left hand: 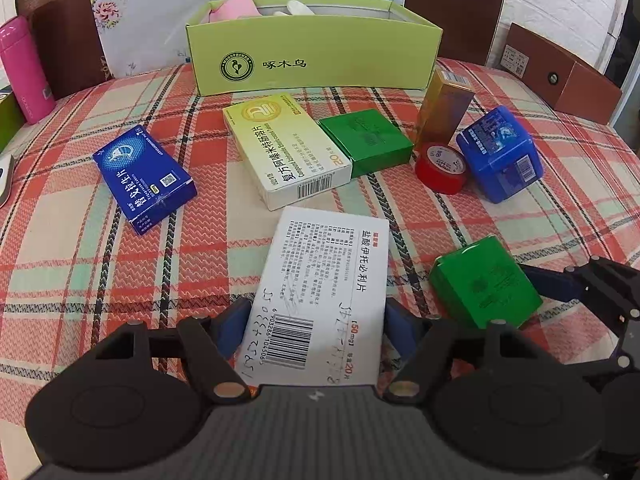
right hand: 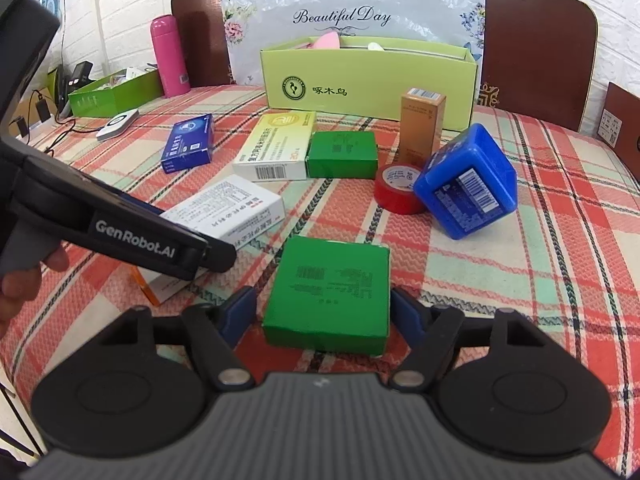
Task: Organize objects
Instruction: 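Grasp the white medicine box with the left gripper while the right gripper grasps the green square box, then carry both boxes into the lime-green box and open both grippers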
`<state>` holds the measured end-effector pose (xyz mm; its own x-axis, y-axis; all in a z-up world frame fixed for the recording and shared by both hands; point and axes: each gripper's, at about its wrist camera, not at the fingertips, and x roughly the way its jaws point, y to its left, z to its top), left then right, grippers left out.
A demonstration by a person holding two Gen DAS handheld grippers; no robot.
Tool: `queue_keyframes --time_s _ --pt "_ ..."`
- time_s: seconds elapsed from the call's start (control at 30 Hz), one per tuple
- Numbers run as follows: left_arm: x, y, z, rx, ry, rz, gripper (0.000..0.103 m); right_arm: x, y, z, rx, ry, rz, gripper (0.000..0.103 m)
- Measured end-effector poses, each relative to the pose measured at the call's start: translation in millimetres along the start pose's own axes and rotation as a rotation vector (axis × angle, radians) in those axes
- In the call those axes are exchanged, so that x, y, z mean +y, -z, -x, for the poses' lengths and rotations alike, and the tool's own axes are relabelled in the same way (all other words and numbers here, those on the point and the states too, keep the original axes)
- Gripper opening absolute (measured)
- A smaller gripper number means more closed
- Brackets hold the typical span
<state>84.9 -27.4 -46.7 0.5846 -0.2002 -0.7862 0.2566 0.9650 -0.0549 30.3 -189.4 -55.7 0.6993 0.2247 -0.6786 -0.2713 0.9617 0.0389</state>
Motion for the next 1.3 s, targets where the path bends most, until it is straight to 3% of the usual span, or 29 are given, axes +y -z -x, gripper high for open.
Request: queue_keyframes --time_s 0.33,0.57,1.03,1.3 --pt "2 -3 6 -0.022 0.043 0.032 0.071 3 -5 5 0.001 -0.027 0.011 0.063" --pt "8 -17 26 -0.087 0.054 0.035 0.07 -3 -22 22 -0.048 -0.077 -0.029 0.063" --pt "19 -85 73 -0.329 0.085 0.067 0.07 -27 -94 52 -0.246 -0.041 0.02 0.062" --pt "17 -138 63 -0.428 0.077 0.087 0.07 -48 -152 24 -0.288 0.019 0.05 0.062"
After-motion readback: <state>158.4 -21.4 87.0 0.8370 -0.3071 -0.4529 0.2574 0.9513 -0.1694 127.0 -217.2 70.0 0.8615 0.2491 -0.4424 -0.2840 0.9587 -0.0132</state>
